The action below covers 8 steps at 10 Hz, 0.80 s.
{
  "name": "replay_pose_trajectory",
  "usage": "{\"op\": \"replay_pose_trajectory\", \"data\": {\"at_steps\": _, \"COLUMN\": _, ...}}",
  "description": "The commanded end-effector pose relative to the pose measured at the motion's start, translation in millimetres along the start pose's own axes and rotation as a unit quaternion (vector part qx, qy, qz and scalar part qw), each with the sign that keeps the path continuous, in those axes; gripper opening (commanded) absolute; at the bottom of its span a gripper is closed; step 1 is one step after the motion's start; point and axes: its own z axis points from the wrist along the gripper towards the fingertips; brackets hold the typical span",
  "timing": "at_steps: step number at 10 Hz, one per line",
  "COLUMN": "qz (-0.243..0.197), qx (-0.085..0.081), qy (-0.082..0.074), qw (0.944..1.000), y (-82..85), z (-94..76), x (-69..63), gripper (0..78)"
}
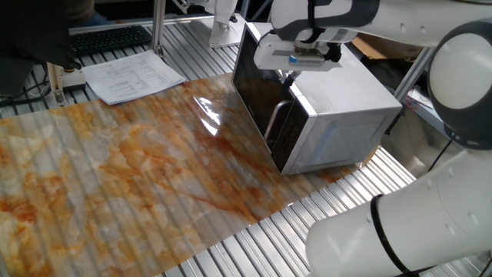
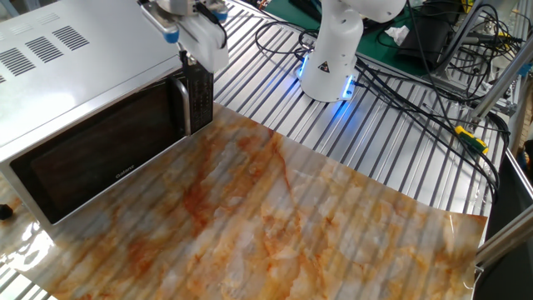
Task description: Close the microwave door
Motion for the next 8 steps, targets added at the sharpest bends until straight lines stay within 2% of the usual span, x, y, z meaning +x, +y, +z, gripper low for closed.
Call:
{"op": "replay_pose_trajectory", "data": {"at_steps": 1, "qz": -0.006, "qx": -0.015, "qy": -0.006, "qw": 0.9999, "y": 10.5, "z": 2.3, "x": 3.5, "gripper": 0.0}}
{"op": "replay_pose_trajectory", "data": {"at_steps": 5, "qz": -0.012, "qx": -0.019, "qy": -0.008, "qw": 0.9997, "y": 36.6, "z": 7.6, "x": 19.5, "gripper": 0.0}}
{"op": "replay_pose_trajectory", "data": {"at_steps": 8, "qz": -0.043, "qx": -0.020, "qy": -0.010, "qw": 0.9988, "y": 43.9, "z": -3.0, "x": 30.7, "gripper": 0.0}}
